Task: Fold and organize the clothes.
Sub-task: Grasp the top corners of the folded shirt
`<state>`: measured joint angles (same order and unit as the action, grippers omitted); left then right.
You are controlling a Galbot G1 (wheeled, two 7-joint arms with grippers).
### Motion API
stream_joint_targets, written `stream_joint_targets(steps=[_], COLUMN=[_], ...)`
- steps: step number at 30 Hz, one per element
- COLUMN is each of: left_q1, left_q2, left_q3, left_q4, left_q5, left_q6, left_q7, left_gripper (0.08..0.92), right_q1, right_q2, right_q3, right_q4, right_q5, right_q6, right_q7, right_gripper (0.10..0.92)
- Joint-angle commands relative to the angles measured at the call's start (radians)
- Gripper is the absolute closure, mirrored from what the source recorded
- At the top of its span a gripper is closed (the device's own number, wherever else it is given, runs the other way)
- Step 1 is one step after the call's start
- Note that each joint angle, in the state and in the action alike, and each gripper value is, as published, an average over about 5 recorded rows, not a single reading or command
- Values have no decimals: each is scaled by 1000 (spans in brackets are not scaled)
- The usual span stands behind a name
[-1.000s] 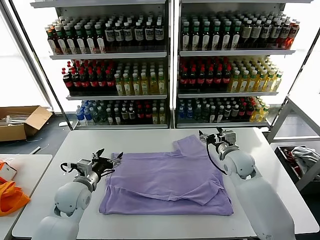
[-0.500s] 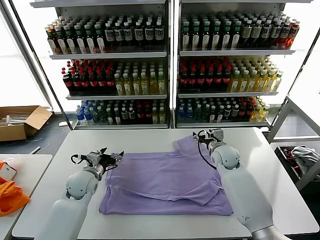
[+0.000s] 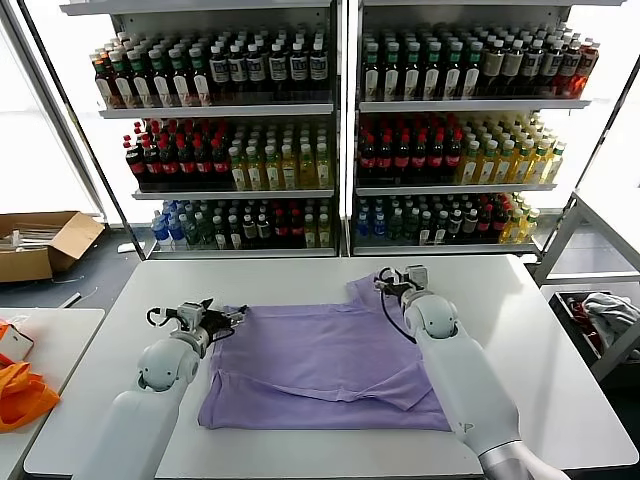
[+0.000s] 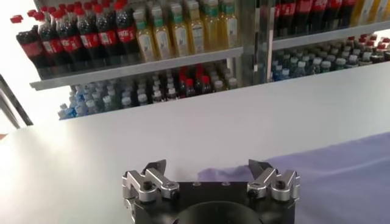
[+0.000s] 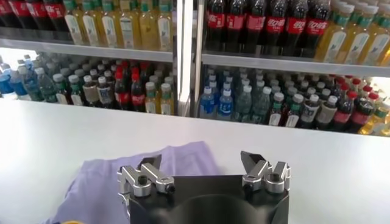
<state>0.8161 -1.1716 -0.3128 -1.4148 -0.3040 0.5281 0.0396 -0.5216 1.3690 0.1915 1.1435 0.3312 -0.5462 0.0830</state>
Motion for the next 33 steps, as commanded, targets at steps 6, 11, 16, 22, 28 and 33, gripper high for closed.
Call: stream_joint_targets(steps=[6, 11, 16, 22, 28, 33], left_q1=[-15, -13, 16, 60, 67, 67], left_q2=[1, -1, 3, 13, 9, 1], left_q3=[4, 5, 6, 3, -3, -10], left_q4=[38, 43, -11, -123, -113, -78], left_q5=[3, 3, -7, -42, -46, -47], left_q6=[-3, -4, 4, 20, 22, 20], left_q7=[-1, 1, 1, -2, 1, 5], left_gripper=[177, 177, 177, 177, 177, 177], right_q1=[15, 14, 11, 3, -6, -18], right_q2=[26, 39, 38, 34, 36, 41], right_q3=[8, 15, 18, 16, 14, 15], right_q4=[-58, -91, -95, -87, -82, -74], right_q5=[-18, -34, -39, -42, -47, -51], right_q6=[9, 19, 22, 21, 18, 13], right_q7=[-3, -8, -12, -14, -14, -12], right_gripper=[203, 203, 203, 203, 203, 203])
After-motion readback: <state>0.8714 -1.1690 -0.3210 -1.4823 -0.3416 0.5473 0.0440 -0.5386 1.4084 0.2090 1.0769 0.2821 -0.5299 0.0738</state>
